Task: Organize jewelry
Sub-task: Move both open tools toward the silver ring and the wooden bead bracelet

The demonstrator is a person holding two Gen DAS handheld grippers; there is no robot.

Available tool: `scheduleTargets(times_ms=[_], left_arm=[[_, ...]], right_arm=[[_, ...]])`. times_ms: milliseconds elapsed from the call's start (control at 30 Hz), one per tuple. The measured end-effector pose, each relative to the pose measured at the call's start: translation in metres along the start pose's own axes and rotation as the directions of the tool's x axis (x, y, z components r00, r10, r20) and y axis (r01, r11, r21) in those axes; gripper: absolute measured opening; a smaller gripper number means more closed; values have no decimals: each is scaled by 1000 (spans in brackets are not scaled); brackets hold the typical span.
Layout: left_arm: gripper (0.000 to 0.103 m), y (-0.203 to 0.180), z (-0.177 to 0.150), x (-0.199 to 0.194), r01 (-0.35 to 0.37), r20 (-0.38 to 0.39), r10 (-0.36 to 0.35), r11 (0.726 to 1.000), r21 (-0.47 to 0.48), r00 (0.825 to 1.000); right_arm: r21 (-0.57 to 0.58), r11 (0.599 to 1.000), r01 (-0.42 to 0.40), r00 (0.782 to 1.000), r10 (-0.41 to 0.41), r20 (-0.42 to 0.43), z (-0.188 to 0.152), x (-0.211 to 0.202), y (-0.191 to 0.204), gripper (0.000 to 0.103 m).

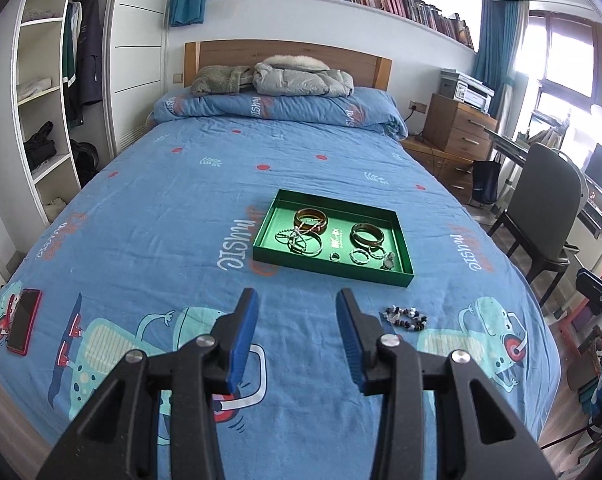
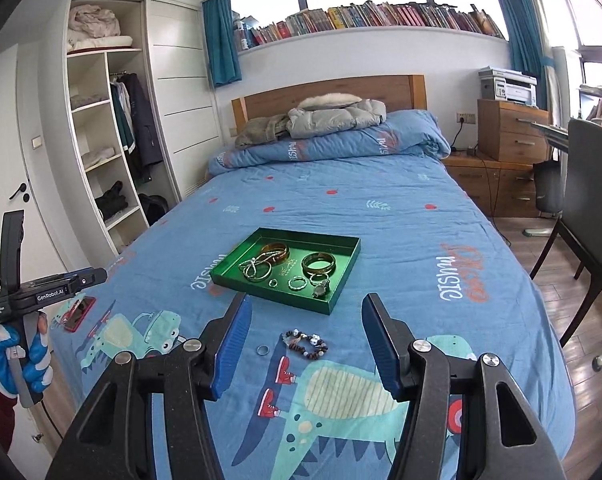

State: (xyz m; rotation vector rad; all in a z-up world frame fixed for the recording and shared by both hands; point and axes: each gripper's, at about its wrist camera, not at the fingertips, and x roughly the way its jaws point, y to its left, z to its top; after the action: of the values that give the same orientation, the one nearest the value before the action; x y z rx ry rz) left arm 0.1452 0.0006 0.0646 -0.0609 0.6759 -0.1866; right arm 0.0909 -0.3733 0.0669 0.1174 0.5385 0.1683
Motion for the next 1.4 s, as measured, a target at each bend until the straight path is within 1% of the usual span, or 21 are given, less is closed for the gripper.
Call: scheduleTargets(times_ms=[100, 200, 400, 467, 500, 633, 800, 1067, 1400], left_arm=[[39, -1, -7, 7, -9, 0, 9, 1000, -6, 1000], [38, -2, -14, 10, -33, 0, 33, 999, -9, 999], [39, -10, -29, 3, -91, 15, 91, 996, -24, 996], [40, -15, -36, -1, -114, 20, 115, 993, -31, 993], [42, -18, -40, -3, -127, 21, 128, 992, -28, 992], [45, -34, -52, -11, -191, 49, 190, 982, 5, 981], [45, -52, -61, -17, -231, 65, 229, 972, 29, 971], [45, -77, -67, -11, -254, 80, 246, 961, 106, 966], [45, -88, -67, 18, -269, 48, 265, 952, 147, 963]], right_arm=[[15, 1000, 8, 1000, -8, -17, -9, 7, -6, 57], [27, 1000, 12, 999, -11, -31, -18, 13, -11, 57], [38, 999, 24, 999, -22, -35, -34, 16, -13, 57], [37, 999, 27, 999, -26, -32, -38, 14, -11, 57], [36, 999, 26, 999, -25, -30, -41, 13, -10, 57], [26, 999, 29, 999, -28, -19, -48, 7, -2, 57], [4, 1000, 24, 1000, -24, -2, -56, 1, 8, 60], [-43, 999, 5, 1000, -4, 15, -63, -1, 17, 61], [-30, 999, 9, 1000, -9, -2, -68, 13, 4, 61]])
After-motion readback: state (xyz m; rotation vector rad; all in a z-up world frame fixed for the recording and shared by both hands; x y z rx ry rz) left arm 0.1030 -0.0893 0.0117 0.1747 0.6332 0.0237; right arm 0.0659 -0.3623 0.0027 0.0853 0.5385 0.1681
